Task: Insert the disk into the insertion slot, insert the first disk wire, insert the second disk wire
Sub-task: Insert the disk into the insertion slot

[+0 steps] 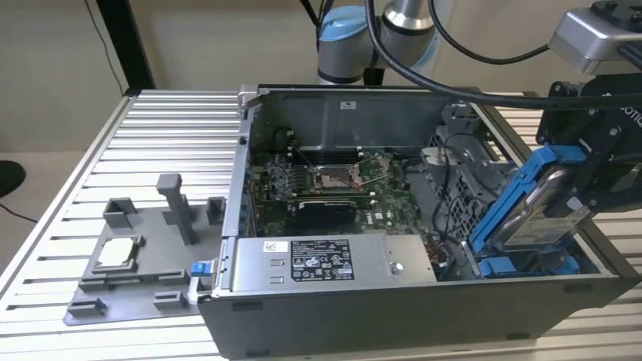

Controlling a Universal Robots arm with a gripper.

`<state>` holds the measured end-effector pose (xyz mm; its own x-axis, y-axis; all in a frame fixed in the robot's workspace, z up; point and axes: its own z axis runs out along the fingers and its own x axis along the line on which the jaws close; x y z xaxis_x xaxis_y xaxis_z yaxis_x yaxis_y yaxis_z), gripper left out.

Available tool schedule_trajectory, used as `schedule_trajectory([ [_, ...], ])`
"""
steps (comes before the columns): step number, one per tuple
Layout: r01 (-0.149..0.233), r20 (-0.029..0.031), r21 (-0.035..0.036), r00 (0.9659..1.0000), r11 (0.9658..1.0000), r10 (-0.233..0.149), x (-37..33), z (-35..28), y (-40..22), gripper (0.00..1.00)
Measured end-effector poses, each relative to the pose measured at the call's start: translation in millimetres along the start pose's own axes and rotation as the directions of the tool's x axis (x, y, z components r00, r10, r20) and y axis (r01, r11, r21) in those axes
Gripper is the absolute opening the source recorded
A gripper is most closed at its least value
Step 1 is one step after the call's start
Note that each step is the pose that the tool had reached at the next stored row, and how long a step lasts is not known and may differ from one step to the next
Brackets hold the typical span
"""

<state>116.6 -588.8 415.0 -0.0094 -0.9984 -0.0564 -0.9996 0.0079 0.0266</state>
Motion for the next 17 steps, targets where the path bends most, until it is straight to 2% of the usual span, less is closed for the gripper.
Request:
schedule_trajectory([
  [6,0.0,0.0001,0.0,1.0,1.0,0.0,0.1,1.0,0.0,0.0],
  [17,0.0,0.0,-0.0007,1.0,1.0,0.0,0.7,12.3,-0.3,0.0],
])
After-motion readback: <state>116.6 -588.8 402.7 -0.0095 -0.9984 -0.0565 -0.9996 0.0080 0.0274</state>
